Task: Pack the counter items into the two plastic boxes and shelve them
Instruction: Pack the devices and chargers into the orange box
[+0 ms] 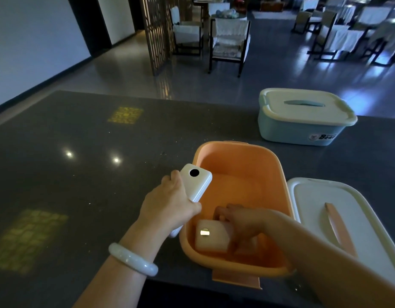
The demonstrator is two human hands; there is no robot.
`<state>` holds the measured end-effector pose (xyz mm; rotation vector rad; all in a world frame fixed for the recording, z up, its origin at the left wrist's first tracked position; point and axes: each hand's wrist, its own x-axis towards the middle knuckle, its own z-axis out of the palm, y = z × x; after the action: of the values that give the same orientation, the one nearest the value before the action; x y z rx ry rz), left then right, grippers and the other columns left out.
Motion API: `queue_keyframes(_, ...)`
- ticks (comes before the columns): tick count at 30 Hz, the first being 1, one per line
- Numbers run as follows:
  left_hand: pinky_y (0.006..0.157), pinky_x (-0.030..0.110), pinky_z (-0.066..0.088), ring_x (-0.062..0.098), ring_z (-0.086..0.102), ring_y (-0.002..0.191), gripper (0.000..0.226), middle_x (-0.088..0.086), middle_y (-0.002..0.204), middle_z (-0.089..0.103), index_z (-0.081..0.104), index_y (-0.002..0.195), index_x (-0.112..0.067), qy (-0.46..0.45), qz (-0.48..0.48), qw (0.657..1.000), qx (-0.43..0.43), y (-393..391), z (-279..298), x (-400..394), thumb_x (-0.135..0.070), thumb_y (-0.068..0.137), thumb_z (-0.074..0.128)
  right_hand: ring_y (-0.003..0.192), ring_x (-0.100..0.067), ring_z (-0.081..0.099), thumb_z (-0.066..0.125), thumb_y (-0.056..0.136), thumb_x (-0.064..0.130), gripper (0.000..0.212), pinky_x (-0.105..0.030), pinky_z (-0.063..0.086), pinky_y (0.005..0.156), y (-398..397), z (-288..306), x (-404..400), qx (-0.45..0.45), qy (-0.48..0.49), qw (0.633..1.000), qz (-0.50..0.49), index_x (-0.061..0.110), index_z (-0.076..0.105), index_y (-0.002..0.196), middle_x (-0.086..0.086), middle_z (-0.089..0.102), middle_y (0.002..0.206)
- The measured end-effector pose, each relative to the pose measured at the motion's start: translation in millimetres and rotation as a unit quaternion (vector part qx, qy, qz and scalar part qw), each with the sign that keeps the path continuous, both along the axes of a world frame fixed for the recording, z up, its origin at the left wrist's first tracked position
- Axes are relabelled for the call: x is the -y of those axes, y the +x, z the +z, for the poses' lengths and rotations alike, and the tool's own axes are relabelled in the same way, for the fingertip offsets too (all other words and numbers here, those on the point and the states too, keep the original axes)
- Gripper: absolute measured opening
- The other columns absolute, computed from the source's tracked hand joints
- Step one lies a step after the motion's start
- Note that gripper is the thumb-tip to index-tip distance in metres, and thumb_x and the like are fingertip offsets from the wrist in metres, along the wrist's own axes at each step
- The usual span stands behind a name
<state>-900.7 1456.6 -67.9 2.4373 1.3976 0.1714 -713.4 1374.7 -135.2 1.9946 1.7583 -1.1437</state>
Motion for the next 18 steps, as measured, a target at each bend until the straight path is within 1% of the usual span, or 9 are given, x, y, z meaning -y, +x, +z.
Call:
queue_keyframes(3, 0.062, 0.025, 0.041, 0.014, 0.05, 0.086, 0.075, -0.005, 0.104, 0.041, 0.028, 0.125, -0.024, -0.001, -0.001, 1.0, -0.001, -0.7, -0.7, 1.0, -0.053, 0.071, 0.072, 0.101, -0.017, 0.045, 0.083, 0.064, 0.045, 0.074, -0.039, 0.046, 0.082, -1.4, -2.5, 0.6, -0.01, -0.037, 0.999, 0.003, 0.051, 0.029, 0.114, 0.013, 0.039, 0.11)
queue_keyframes(5, 0.063, 0.025, 0.042, 0.014, 0.05, 0.087, 0.076, -0.005, 0.104, 0.04, 0.028, 0.126, -0.024, -0.001, 0.0, 1.0, 0.0, -1.2, -0.4, 1.7, -0.053, 0.071, 0.072, 0.096, -0.015, 0.048, 0.084, 0.062, 0.045, 0.071, -0.037, 0.048, 0.079, -1.7, -4.1, 1.0, -0.02, -0.052, 0.998, 0.004, 0.056, 0.028, 0.105, 0.015, 0.042, 0.105)
queue_keyframes(7, 0.062, 0.025, 0.041, 0.014, 0.05, 0.086, 0.076, -0.005, 0.103, 0.041, 0.028, 0.125, -0.025, 0.002, -0.001, 1.0, 0.0, -1.5, 0.1, 1.7, -0.053, 0.071, 0.071, 0.092, -0.013, 0.05, 0.085, 0.06, 0.044, 0.069, -0.037, 0.049, 0.077, -1.8, -3.9, 1.7, -0.03, -0.058, 0.998, 0.004, 0.059, 0.03, 0.1, 0.018, 0.043, 0.101)
queue_keyframes(8, 0.061, 0.025, 0.04, 0.014, 0.05, 0.086, 0.075, -0.005, 0.103, 0.041, 0.028, 0.125, -0.025, 0.004, -0.002, 1.0, -0.001, -1.4, 0.1, 1.6, -0.054, 0.071, 0.071, 0.092, -0.013, 0.05, 0.085, 0.06, 0.044, 0.068, -0.038, 0.05, 0.078, -1.5, -3.0, 2.0, -0.035, -0.06, 0.998, 0.004, 0.06, 0.031, 0.099, 0.018, 0.043, 0.101)
queue_keyframes(10, 0.061, 0.025, 0.039, 0.013, 0.05, 0.085, 0.075, -0.005, 0.102, 0.041, 0.028, 0.124, -0.025, 0.006, -0.003, 1.0, -0.001, -1.5, 0.1, 1.7, -0.054, 0.07, 0.071, 0.094, -0.012, 0.051, 0.085, 0.062, 0.041, 0.067, -0.04, 0.051, 0.081, -0.7, -0.1, 2.2, -0.042, -0.063, 0.997, 0.014, 0.06, 0.031, 0.098, 0.019, 0.045, 0.101)
queue_keyframes(13, 0.063, 0.025, 0.041, 0.013, 0.051, 0.086, 0.075, -0.005, 0.104, 0.041, 0.028, 0.125, -0.024, 0.009, -0.007, 1.0, 0.0, -1.7, -0.6, 1.4, -0.053, 0.072, 0.071, 0.092, -0.01, 0.051, 0.084, 0.065, 0.038, 0.067, -0.034, 0.047, 0.077, -1.1, 4.4, 2.6, -0.045, -0.062, 0.996, 0.038, 0.054, 0.032, 0.104, 0.02, 0.048, 0.099)
queue_keyframes(16, 0.063, 0.026, 0.041, 0.013, 0.051, 0.087, 0.074, -0.005, 0.105, 0.042, 0.029, 0.125, -0.024, 0.011, -0.009, 1.0, 0.001, -1.7, -0.5, 0.9, -0.053, 0.072, 0.071, 0.094, -0.011, 0.051, 0.083, 0.068, 0.035, 0.068, -0.032, 0.044, 0.076, -1.9, 7.2, 4.0, -0.048, -0.06, 0.996, 0.045, 0.048, 0.034, 0.112, 0.016, 0.049, 0.102)
queue_keyframes(18, 0.063, 0.026, 0.041, 0.014, 0.051, 0.087, 0.075, -0.005, 0.105, 0.042, 0.029, 0.125, -0.024, 0.009, -0.006, 1.0, 0.0, -1.3, -0.2, 1.0, -0.053, 0.072, 0.072, 0.09, -0.009, 0.05, 0.083, 0.069, 0.034, 0.067, -0.031, 0.043, 0.074, -2.9, 8.4, 4.1, -0.054, -0.062, 0.996, 0.042, 0.047, 0.033, 0.111, 0.018, 0.048, 0.099)
